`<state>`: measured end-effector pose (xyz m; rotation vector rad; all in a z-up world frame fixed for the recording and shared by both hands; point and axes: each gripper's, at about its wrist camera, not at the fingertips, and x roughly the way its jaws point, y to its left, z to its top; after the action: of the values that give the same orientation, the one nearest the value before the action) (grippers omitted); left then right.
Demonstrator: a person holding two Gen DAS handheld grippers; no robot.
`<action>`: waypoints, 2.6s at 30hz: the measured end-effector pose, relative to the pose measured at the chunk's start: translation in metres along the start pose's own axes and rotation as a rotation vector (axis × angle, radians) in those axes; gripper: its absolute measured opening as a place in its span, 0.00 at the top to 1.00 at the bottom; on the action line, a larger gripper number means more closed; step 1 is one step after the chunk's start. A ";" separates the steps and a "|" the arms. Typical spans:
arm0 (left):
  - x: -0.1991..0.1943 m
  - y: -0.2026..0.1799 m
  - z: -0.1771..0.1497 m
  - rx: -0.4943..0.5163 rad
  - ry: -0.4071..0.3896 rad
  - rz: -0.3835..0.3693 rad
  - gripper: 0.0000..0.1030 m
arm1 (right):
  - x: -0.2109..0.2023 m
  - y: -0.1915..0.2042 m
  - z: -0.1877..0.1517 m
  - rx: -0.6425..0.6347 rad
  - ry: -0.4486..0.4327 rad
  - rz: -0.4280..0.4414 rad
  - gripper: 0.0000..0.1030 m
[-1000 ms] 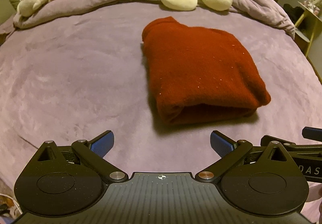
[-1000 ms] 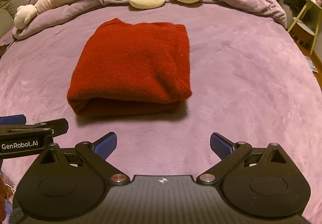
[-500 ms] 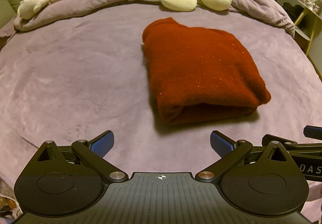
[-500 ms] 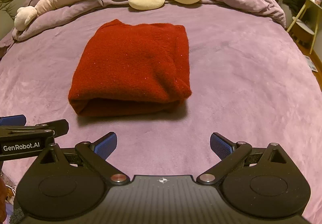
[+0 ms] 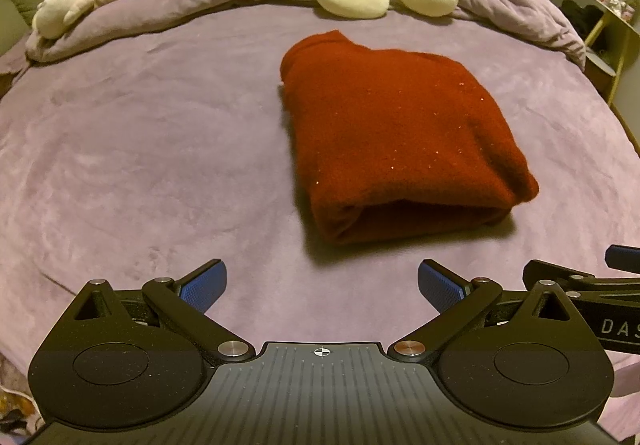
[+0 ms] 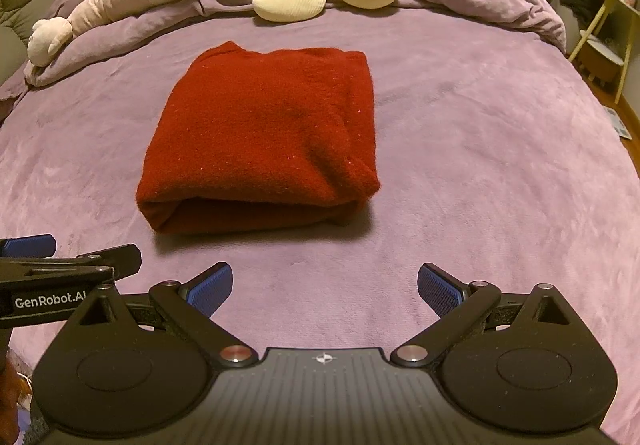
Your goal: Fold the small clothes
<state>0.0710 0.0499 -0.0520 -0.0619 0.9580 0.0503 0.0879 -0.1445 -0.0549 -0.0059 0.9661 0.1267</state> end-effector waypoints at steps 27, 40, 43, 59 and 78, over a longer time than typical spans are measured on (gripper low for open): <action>0.003 -0.001 -0.002 0.023 0.008 0.018 0.00 | -0.001 0.000 -0.002 0.012 -0.001 -0.006 0.04; 0.003 0.001 -0.001 0.019 0.011 0.008 0.00 | -0.001 -0.001 -0.002 0.010 -0.001 -0.006 0.04; 0.003 0.000 -0.001 0.019 0.011 0.005 0.00 | -0.002 0.000 -0.001 0.009 -0.001 -0.009 0.04; 0.004 -0.007 0.001 0.042 0.008 -0.001 0.00 | -0.002 -0.003 0.000 0.014 0.003 -0.008 0.04; 0.001 -0.006 -0.001 0.079 -0.010 0.019 0.00 | -0.004 -0.005 0.001 0.015 -0.001 -0.015 0.04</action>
<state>0.0716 0.0438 -0.0534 0.0200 0.9501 0.0299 0.0871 -0.1494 -0.0513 0.0011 0.9653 0.1058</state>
